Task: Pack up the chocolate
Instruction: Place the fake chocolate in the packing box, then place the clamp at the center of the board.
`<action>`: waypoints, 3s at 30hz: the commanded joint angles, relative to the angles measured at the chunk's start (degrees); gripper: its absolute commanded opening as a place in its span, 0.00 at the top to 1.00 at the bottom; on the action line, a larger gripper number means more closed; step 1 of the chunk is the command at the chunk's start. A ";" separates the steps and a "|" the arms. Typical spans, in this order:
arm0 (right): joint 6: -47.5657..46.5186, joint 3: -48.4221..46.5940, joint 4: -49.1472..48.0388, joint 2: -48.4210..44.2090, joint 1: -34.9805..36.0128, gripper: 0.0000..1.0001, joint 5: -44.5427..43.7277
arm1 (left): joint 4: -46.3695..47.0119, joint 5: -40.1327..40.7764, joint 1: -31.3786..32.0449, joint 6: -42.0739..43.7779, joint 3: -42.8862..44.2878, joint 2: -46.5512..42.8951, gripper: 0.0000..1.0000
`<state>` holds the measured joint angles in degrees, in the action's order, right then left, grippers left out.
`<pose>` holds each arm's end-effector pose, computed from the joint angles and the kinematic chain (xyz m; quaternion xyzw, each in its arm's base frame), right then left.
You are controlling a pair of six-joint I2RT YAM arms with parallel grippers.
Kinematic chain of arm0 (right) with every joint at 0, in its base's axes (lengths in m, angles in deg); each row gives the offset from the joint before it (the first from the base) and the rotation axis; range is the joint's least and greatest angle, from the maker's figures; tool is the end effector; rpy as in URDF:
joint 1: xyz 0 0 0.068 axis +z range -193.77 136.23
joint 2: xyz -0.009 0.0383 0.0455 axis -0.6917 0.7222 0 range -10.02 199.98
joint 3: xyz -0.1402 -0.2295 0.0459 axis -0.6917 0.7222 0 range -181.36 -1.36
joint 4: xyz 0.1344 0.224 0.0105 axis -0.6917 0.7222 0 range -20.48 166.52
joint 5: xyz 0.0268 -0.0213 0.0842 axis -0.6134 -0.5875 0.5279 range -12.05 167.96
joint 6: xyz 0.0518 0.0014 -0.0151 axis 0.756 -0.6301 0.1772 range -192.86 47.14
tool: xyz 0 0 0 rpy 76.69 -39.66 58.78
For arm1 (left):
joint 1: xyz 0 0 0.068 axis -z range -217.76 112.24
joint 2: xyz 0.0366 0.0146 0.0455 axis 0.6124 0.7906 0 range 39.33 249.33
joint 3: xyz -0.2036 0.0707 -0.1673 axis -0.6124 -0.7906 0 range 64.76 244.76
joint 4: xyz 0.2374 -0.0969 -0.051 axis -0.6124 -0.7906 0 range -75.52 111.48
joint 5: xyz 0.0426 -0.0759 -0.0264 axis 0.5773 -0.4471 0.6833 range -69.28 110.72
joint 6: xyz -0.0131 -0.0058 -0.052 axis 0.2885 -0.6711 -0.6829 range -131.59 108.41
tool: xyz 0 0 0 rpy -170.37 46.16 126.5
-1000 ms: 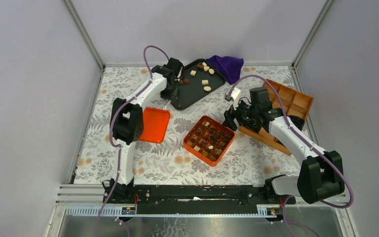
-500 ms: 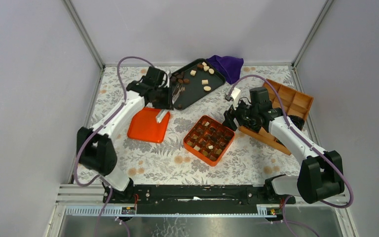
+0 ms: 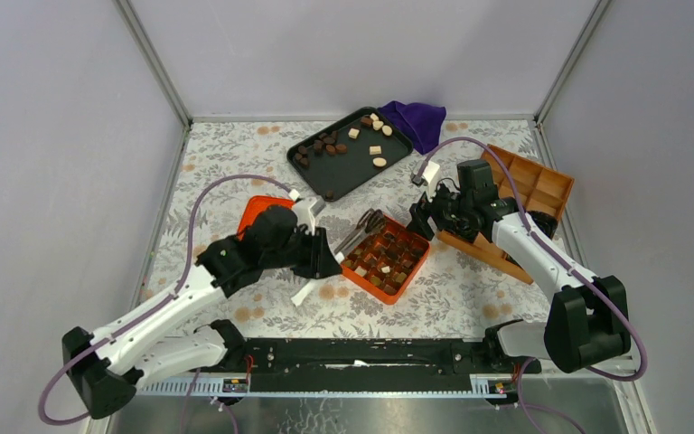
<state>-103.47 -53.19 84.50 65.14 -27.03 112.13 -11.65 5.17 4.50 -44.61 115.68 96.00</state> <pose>0.2645 0.1004 0.2627 -0.4627 0.7365 0.2122 0.4455 0.1483 -0.1477 0.3013 0.1302 0.8862 -0.3578 0.2640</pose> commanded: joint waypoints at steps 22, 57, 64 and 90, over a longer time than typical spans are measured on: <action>-1.29 -0.73 0.06 0.34 -0.75 0.21 0.85 | -0.73 23.69 32.62 -15.89 -0.91 6.10 0.97; -1.25 -0.81 0.14 0.43 -0.78 0.20 1.07 | -4.38 23.72 32.73 -12.98 2.83 9.20 0.58; -1.16 -0.81 0.19 0.21 -0.79 0.20 1.16 | -4.71 28.31 32.06 -13.18 2.96 3.84 0.61; -1.10 -0.81 0.22 -0.27 -0.83 0.20 1.73 | 12.70 23.45 -0.56 7.52 -7.44 4.36 0.60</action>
<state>-104.04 -53.19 84.50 65.14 -27.45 112.11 -8.15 30.72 6.36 -42.18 109.47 97.35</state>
